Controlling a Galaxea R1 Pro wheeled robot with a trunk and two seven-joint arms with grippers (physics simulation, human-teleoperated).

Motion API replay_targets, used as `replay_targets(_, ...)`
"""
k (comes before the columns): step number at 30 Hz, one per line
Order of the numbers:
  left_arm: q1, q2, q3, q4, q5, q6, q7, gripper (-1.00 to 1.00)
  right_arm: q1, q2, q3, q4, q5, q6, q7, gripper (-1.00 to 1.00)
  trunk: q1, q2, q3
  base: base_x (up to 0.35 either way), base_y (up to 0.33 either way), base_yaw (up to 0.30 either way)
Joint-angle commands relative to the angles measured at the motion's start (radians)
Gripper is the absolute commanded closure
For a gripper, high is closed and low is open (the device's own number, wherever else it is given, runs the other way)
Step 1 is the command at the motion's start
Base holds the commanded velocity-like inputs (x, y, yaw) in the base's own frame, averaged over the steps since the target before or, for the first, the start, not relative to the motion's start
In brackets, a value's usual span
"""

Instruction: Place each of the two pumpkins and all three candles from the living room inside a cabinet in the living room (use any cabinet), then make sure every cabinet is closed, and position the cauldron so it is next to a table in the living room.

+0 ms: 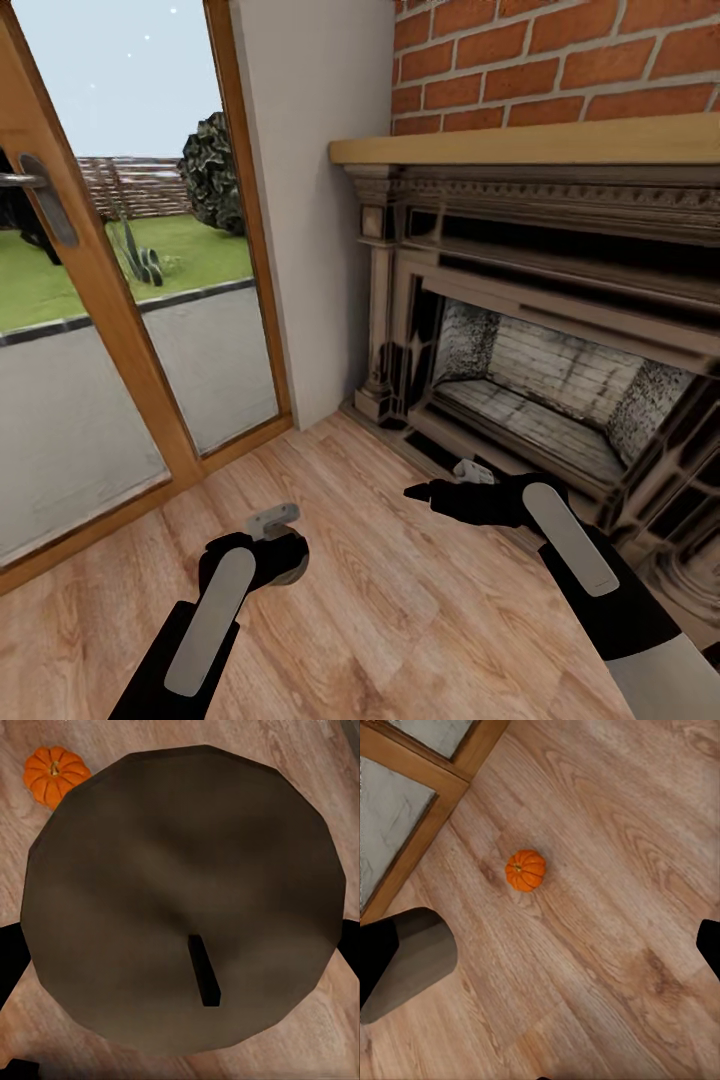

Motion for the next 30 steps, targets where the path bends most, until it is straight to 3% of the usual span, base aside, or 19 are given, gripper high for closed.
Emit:
replay_targets(1, -0.001, 0.0, 0.0, -0.001, 0.008, 0.003, 0.01, 1.0, -0.001, -0.001, 0.002, -0.002, -0.009, -0.002, -0.01, -1.0, -0.004, 0.007, 0.002, 0.0, 0.0, -0.068)
replay_targets(16, -0.001, 0.0, 0.0, -0.001, 0.008, 0.003, 0.01, 1.0, -0.001, 0.0, 0.002, 0.004, -0.009, -0.004, -0.009, -1.0, -0.062, 0.112, 0.049, 0.0, 0.0, -0.097)
replay_targets(30, -0.001, 0.0, 0.0, -0.001, 0.008, 0.003, 0.01, 1.0, -0.001, -0.001, 0.002, 0.006, -0.01, -0.004, -0.006, -1.0, -0.115, 0.21, 0.101, 0.0, 0.0, -0.256)
